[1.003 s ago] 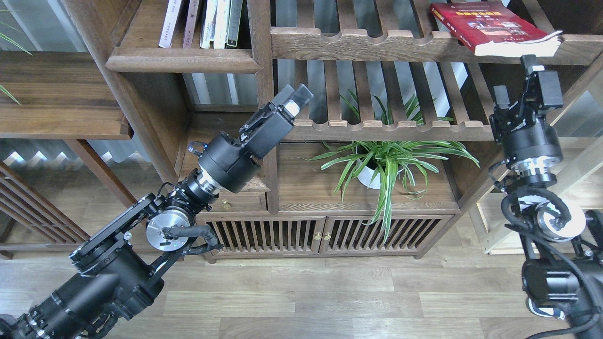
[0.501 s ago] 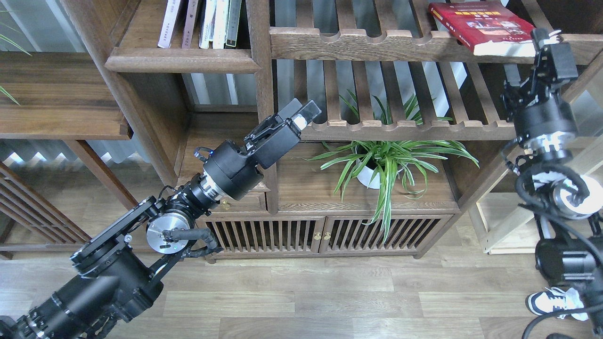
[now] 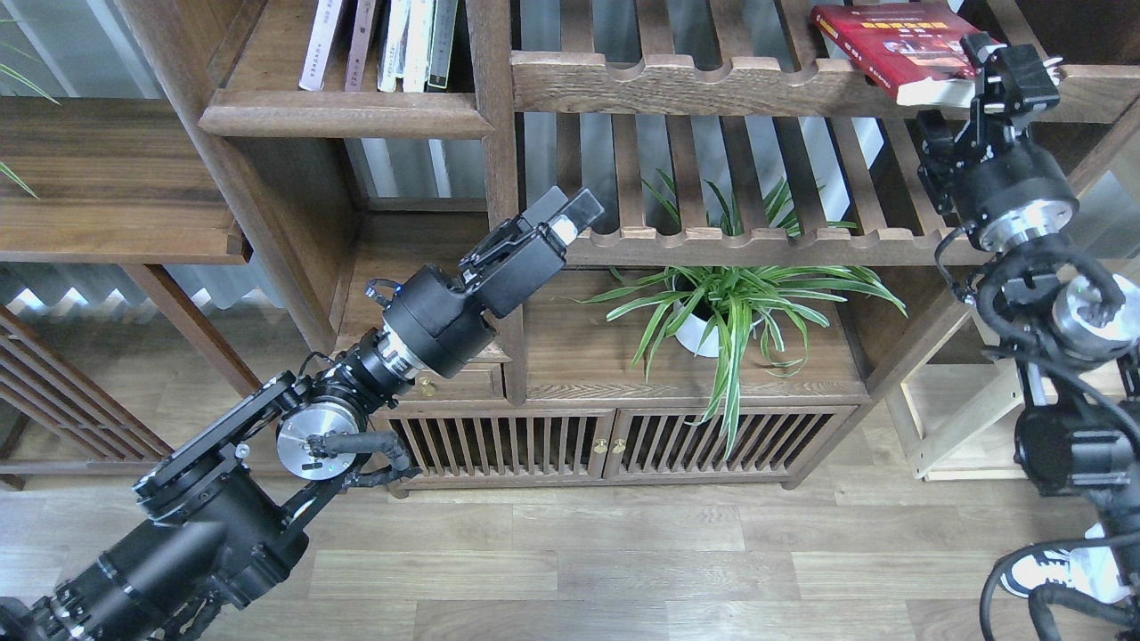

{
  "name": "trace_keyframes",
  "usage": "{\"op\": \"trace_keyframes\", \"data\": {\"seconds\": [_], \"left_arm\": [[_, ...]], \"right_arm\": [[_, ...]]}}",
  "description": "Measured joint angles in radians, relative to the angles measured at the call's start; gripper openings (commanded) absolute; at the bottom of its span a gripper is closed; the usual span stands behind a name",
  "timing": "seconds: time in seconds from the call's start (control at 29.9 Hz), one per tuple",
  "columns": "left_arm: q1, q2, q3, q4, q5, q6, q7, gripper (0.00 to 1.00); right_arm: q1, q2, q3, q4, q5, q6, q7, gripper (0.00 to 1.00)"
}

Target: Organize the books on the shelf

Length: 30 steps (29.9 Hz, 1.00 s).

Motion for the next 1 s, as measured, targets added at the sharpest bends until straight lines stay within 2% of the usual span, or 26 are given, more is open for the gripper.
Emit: {"op": "trace_keyframes", "data": {"seconds": [0.47, 0.77, 1.0], "left_arm": [[0.003, 0.000, -0.003, 0.010, -0.001, 0.000, 0.000, 0.99], [0.007, 0.000, -0.006, 0.010, -0.001, 0.000, -0.002, 0.99], [0.007, 0.000, -0.009, 0.010, -0.001, 0.000, -0.003, 0.99]], "right_arm": [[0.058, -0.019, 0.008, -0.002, 0.044, -0.159, -0.005, 0.92], [0.060, -0.019, 0.015, -0.003, 0.045, -0.169, -0.005, 0.77], [0.080, -0.015, 0.016, -0.007, 0.045, -0.167, -0.003, 0.74]]}}
